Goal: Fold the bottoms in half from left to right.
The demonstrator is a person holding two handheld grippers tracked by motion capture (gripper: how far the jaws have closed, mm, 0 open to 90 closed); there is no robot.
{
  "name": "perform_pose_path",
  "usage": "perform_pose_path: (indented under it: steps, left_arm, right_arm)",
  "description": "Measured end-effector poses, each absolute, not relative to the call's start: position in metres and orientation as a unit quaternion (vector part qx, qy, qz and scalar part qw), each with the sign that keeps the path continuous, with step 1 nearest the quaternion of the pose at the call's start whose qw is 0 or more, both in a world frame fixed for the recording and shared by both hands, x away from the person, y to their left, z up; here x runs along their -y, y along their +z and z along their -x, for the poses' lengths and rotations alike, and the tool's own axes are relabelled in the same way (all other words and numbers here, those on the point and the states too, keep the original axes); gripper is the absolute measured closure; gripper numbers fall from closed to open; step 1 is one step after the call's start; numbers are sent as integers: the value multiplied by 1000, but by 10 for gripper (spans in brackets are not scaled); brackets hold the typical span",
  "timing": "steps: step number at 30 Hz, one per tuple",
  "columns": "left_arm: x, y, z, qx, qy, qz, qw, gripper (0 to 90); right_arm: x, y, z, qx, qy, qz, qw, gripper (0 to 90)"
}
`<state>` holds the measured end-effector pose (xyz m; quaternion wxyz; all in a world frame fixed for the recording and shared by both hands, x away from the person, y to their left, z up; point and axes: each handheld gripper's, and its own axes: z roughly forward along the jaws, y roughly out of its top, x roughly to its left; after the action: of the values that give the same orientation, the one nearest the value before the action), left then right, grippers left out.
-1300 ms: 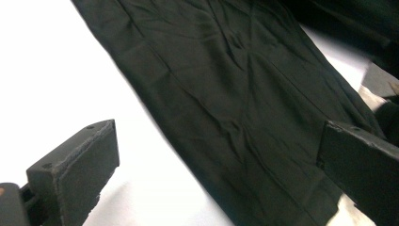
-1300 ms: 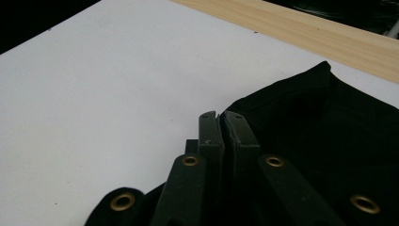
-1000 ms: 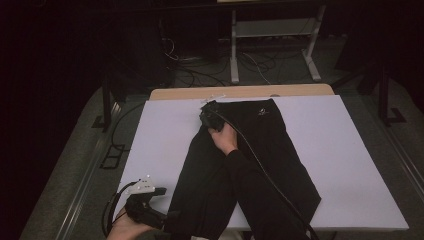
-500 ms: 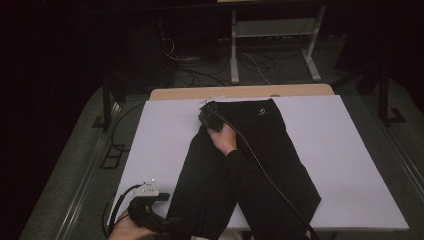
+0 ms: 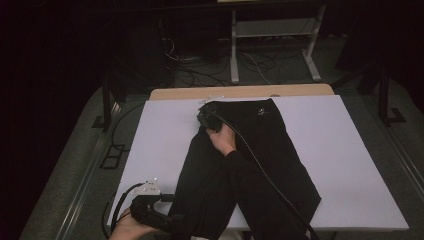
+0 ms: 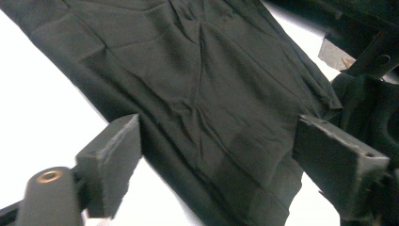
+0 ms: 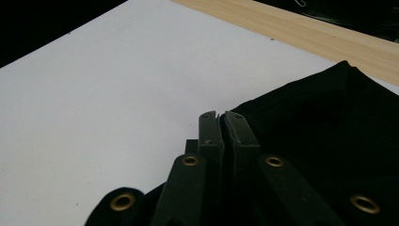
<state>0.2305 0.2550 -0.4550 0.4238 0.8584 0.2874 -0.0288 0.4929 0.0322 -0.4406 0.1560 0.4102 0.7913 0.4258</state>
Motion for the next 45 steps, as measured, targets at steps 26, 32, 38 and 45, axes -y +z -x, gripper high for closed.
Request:
perform_pose_path:
  steps: [26,32,38,45]
  left_arm:
    - [-255,-445,-231,-288,52,-872,392,888]
    - [-248,-434,-229,-273,48,-871,405,888]
    - [-231,-422,-228,-256,24,-868,424,888]
    - [-200,-413,-220,-224,3,-873,432,888]
  right_arm:
    - [-24,-431,-494,-793,429,-405,151,854]
    - [-14,-421,-498,-792,431,-408,144,854]
    - [9,-406,-505,-782,449,-418,108,854]
    - [33,-395,-510,-784,440,-428,96,854]
